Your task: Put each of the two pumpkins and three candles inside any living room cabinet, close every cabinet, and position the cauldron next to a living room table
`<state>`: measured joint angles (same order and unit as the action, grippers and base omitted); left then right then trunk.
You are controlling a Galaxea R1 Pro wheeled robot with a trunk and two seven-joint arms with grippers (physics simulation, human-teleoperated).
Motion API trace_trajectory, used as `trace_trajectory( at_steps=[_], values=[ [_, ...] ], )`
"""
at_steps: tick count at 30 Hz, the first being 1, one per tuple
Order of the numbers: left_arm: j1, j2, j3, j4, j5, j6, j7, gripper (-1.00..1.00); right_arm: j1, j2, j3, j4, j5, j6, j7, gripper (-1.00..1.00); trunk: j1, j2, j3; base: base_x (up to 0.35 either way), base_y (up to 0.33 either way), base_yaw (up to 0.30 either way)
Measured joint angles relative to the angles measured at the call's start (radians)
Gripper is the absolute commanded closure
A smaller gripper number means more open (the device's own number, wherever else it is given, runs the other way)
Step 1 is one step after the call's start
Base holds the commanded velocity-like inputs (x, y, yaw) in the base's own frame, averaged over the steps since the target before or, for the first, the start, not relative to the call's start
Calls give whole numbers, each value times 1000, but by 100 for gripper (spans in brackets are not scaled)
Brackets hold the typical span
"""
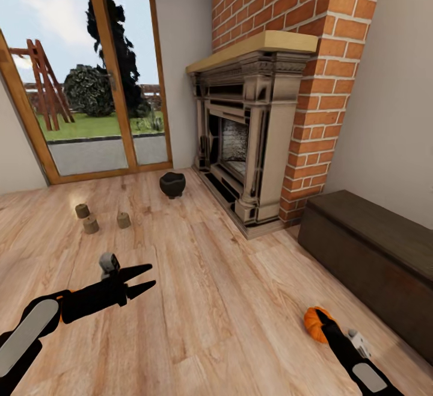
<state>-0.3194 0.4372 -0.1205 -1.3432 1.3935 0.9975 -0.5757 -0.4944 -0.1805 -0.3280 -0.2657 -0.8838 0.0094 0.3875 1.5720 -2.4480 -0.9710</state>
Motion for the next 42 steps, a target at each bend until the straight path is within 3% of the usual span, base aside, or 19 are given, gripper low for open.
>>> trace_trajectory(
  at_steps=[3, 4, 7, 17, 33, 38, 42],
  values=[
    [0, 1, 1, -17, 2, 0, -9, -100, 1, -17, 1, 17, -17, 8, 17, -100, 0, 0, 0, 1, -10, 0],
    [0, 1, 2, -31, 2, 0, -9, -100, 1, -60, -3, 104, -102, 25, 114, -100, 0, 0, 0, 1, -4, 0],
    [0, 1, 2, -41, 2, 0, -9, -100, 1, -89, 6, 150, -134, 92, 201, -100, 0, 0, 0, 0, -2, 0],
    [0, 1, 5, -47, 3, 0, -9, -100, 0, -100, 8, 165, -147, 145, 243, -100, 29, -52, -25, 0, 0, 0],
    [0, 1, 0, -47, 6, 0, -15, -100, 0, -101, 7, 166, -148, 144, 244, -100, 36, -55, -87, 0, 0, 0],
    [1, 2, -6, -46, 5, 0, -42, -100, -1, -143, 4, 164, -180, 175, 273, -100, 38, -57, -107, 0, 0, 0],
    [1, 8, -6, -45, 5, 0, -46, -100, -1, -151, 2, 156, -198, 191, 305, -100, 40, -58, -122, 0, 0, 0]
  ],
)
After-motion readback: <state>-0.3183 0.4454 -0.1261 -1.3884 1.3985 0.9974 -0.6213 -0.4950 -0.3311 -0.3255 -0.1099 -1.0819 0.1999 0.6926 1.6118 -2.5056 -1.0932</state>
